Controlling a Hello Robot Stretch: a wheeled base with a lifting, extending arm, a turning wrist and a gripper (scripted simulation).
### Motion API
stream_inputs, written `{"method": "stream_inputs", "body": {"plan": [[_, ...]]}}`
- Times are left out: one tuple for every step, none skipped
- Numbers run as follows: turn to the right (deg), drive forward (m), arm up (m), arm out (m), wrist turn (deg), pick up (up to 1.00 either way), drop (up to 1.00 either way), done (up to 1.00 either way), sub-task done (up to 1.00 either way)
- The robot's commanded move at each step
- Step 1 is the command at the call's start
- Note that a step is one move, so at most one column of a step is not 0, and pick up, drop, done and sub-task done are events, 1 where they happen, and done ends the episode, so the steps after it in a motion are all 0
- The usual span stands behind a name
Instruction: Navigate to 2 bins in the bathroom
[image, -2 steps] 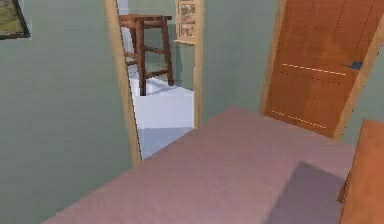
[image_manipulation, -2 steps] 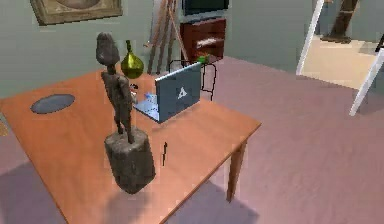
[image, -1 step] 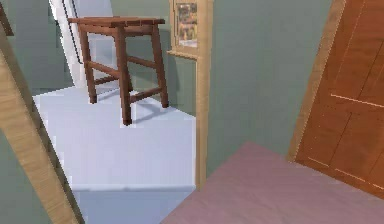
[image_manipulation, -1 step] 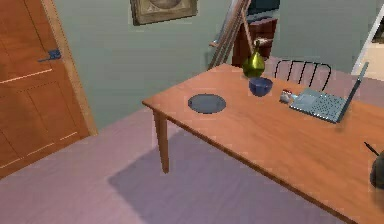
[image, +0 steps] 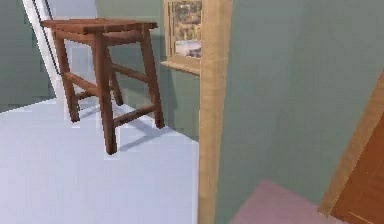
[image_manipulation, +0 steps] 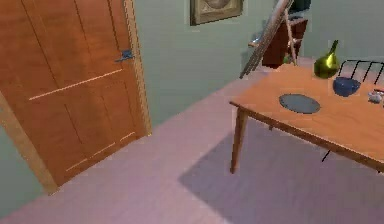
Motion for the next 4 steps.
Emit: {"method": "stream_inputs", "body": {"plan": [[-39.0,0.0,0.0,0.0,0.0,0.0,0.0,0.0,0.0],[0.0,0.95,0.0,0.0,0.0,0.0,0.0,0.0,0.0],[6.0,0.0,0.0,0.0,0.0,0.0,0.0,0.0,0.0],[0.0,0.55,0.0,0.0,0.0,0.0,0.0,0.0,0.0]]}}
